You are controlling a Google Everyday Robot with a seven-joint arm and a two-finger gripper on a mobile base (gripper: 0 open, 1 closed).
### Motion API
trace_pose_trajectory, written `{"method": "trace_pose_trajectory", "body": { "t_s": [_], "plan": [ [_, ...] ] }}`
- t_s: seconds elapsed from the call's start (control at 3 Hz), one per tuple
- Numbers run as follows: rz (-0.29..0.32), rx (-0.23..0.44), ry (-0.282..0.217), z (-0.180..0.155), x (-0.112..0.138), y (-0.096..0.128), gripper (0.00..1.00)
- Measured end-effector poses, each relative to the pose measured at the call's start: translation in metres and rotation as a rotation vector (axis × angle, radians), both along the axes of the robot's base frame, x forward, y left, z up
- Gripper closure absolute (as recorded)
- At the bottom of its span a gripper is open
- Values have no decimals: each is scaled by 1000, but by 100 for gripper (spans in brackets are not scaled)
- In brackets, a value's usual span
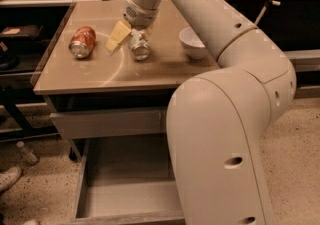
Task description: Place 7up can into middle drawer
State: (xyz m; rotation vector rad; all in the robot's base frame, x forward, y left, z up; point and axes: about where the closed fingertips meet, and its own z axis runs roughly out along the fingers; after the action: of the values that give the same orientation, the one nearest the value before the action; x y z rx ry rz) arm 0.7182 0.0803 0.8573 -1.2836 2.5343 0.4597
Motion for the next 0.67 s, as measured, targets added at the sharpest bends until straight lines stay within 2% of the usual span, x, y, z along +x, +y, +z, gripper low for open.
{"method": "trace_pose_trajectory", "body": {
  "t_s": [0.67],
  "plan": [
    [-49,-27,-70,15,13,-13,0]
  ]
}}
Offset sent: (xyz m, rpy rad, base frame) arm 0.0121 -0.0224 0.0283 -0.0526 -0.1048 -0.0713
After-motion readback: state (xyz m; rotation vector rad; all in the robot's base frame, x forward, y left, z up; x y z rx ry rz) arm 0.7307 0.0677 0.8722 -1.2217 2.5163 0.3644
